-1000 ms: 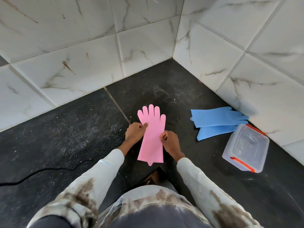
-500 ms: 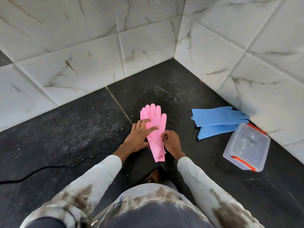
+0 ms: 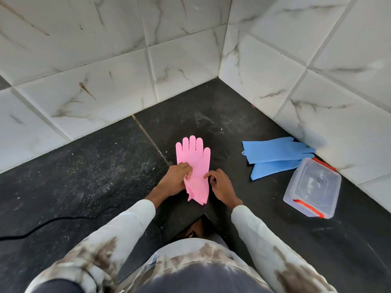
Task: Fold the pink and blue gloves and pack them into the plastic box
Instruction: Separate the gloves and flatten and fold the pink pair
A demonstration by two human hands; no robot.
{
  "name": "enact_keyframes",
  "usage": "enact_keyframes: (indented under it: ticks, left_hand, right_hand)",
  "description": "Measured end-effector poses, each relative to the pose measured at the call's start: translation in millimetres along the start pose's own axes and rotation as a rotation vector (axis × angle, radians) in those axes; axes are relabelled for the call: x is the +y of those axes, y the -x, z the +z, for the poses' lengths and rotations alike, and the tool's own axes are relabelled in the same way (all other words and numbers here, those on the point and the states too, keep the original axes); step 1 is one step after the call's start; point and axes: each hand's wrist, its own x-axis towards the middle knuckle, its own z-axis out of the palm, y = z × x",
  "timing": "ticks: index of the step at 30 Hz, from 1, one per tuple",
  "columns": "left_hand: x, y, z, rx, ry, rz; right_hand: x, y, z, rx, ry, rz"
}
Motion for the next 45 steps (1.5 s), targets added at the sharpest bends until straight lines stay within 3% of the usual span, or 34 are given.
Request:
enact_keyframes:
  ticks: [6,11,14,20,26,34,45]
  left_hand:
    - [22.1,-19.9,-1.3,0.052,0.353,-0.034]
    - [57.4,-41.5,9.7,-0.021,0.385,0.03]
    - [83.9,-51.7,19.9,-0.08,0.386,0.083]
    - [112.8,-67.3,39.5,-0.183,0.365,0.126]
    - [107.9,-72.4,34.1,-0.125,0.403,0.056]
    - [88.0,-78.0,38.6,-0.057,0.417,-0.261]
    - [86.2,-95.8,28.4,-0.108,0.297,-0.277]
  right_hand:
    - [14.3,14.0,-9.6,0.018,-0.004,-0.027]
    - [30.0,22.3,-23.6,0.258,-0.09,0.105]
    - [47.0,37.1,-36.9,0.323,-0.179,0.183]
    - [83.4,71.7,-49.2,0.272,0.006,0.199]
    - [86.2,74.3,-47.7,0.319,-0.144,0.263]
    - [64.6,41.3,-44.6,0.196,-0.3,0.296]
    - [63.0,4.3,-55.1,0.141,-0.237,0.449]
